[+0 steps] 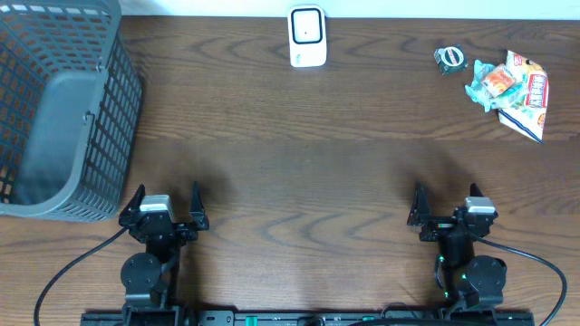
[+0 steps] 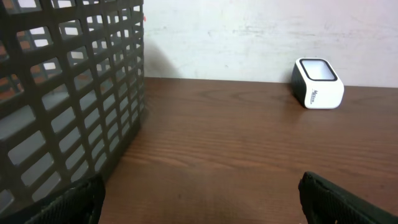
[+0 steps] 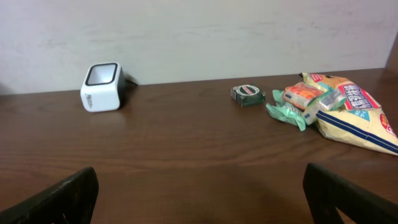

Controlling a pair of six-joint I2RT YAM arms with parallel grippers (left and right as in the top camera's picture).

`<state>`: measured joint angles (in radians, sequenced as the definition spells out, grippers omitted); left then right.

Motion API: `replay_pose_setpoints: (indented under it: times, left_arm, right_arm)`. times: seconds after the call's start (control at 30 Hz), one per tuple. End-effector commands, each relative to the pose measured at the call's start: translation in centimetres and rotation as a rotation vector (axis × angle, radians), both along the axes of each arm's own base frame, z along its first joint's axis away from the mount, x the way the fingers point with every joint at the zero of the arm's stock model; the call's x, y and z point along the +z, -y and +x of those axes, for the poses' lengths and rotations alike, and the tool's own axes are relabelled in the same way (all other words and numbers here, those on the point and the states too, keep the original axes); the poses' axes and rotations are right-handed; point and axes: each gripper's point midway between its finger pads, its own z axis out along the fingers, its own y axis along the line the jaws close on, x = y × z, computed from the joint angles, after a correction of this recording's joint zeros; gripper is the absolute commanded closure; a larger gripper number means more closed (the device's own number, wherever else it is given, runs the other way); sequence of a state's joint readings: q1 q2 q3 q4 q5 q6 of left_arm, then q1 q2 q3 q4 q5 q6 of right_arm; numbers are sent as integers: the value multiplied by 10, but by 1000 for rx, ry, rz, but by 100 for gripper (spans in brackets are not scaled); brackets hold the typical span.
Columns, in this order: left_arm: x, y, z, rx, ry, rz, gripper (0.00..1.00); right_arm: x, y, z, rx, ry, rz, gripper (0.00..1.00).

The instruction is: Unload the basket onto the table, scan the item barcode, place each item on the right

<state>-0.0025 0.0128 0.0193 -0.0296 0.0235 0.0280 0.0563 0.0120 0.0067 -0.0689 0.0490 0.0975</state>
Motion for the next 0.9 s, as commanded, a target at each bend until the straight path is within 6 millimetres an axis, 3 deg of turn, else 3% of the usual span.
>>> replay_pose_setpoints:
  times: [0.0,0.87]
  left_arm:
    - [-16,-3,-1,17,-51,19,2]
    - [-16,-3,-1,17,-51,19,2]
  right_arm:
    - [-1,3,0,-9,-4,-9,1]
    - [0,2,0,0,1,-34,1]
